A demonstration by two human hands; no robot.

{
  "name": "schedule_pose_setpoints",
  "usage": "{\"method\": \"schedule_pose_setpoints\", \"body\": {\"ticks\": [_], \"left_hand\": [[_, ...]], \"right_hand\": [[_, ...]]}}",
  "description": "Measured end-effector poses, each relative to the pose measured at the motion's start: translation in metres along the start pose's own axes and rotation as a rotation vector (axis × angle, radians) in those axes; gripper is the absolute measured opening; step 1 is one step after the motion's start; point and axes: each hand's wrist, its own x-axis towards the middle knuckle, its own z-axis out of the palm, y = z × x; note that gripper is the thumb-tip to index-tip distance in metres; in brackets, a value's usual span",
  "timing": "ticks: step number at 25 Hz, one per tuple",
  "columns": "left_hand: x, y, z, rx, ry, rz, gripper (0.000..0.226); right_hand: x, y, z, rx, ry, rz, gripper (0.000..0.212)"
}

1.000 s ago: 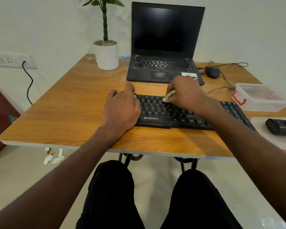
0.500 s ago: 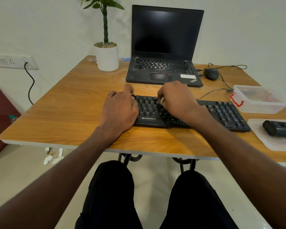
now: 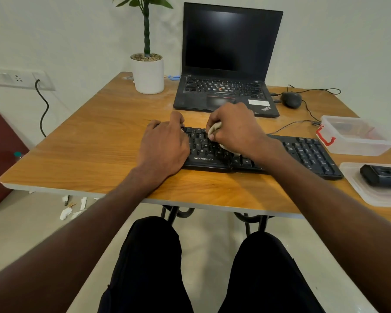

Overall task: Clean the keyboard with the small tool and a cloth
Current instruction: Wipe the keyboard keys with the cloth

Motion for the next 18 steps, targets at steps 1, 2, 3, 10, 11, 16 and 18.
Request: {"method": "schedule_pose_setpoints", "body": {"ticks": [1, 2, 3, 10, 11, 16, 18], "left_hand": [[0.0, 0.0, 0.0, -0.001, 0.004, 0.003, 0.029], [0.0, 0.0, -0.001, -0.003, 0.001, 0.003, 0.03], [0.0, 0.0, -0.001, -0.005, -0.004, 0.003, 0.031], [0.0, 0.002, -0.003, 0.0, -0.007, -0.001, 0.031], [0.0, 0.002, -0.004, -0.004, -0.01, -0.003, 0.032], [-0.001, 0.003, -0.006, 0.009, -0.022, -0.014, 0.032], [-0.001, 0.005, -0.007, 0.006, -0.017, -0.019, 0.031]], "right_hand": [[0.003, -0.002, 0.001, 0.013, -0.012, 0.005, 0.011], [0.005, 0.001, 0.001, 0.02, -0.023, 0.019, 0.011], [0.006, 0.007, -0.001, 0.033, -0.039, 0.046, 0.011], [0.005, 0.06, -0.011, -0.032, 0.029, 0.192, 0.018], [0.004, 0.055, -0.007, 0.059, 0.047, 0.157, 0.019], [0.007, 0.057, 0.008, 0.006, 0.098, 0.164, 0.018], [0.009, 0.051, 0.008, -0.02, 0.075, 0.141, 0.016]]}}
